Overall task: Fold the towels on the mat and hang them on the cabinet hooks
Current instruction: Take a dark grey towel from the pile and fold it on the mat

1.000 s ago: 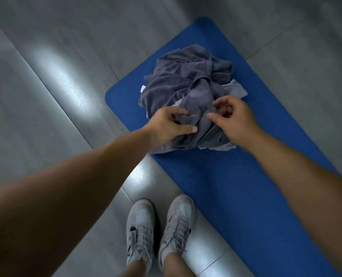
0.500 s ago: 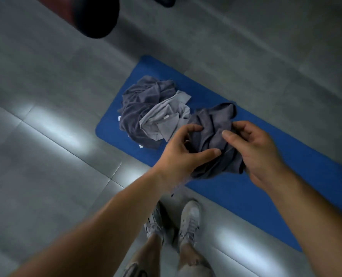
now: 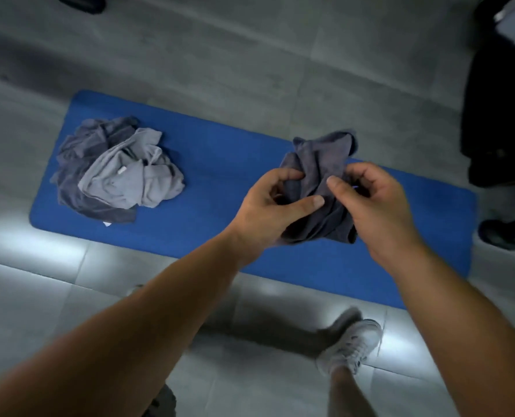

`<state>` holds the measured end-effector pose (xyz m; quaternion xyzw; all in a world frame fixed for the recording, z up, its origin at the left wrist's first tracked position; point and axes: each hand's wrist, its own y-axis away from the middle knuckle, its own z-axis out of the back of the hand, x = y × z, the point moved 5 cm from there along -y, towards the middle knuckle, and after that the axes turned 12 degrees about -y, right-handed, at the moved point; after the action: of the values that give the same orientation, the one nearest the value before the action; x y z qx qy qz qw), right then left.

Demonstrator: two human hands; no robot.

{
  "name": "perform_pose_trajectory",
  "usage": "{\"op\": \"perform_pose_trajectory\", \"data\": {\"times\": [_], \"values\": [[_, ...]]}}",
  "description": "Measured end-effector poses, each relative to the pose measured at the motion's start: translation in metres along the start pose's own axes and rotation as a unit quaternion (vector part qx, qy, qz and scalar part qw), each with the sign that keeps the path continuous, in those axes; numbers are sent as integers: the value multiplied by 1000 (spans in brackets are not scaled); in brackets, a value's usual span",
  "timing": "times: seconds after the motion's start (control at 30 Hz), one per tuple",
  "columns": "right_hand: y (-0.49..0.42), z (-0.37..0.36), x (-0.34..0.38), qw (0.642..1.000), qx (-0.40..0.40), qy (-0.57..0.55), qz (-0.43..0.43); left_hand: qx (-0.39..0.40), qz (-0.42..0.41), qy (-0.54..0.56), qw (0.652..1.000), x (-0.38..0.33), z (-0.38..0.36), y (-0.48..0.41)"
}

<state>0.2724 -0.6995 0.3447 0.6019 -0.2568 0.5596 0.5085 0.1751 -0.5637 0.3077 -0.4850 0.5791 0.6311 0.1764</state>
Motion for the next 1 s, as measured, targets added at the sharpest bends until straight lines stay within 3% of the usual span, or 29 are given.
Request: {"op": "perform_pose_trajectory", "data": {"times": [0.17,0.33,0.47,0.6,0.7,0.77,0.83,0.93,1.0], "values": [[-22,135,-89,999,8,41,-12,-34,46,-13,998,76,-137,-40],[-53,238,-205,993,12,108,-38,-46,71,-32,996,169,-220,-101],[-86,285,-317,983,-30,172,-59,-57,66,-101,991,253,-241,-170],[-121,294,-421,943,-5,281,-178,-107,72,-162,978,327,-218,-224],[-154,272,-444,937,-9,338,-86,-94,91,-182,975,357,-193,-254],[-179,243,-440,953,30,301,33,-50,74,-183,979,361,-178,-275],[-206,212,-436,960,92,252,77,23,46,-142,988,360,-165,-291],[-237,165,-428,962,232,141,0,87,65,-81,991,360,-143,-295],[-242,133,-418,933,349,79,-35,133,73,-69,986,359,-134,-290]]}}
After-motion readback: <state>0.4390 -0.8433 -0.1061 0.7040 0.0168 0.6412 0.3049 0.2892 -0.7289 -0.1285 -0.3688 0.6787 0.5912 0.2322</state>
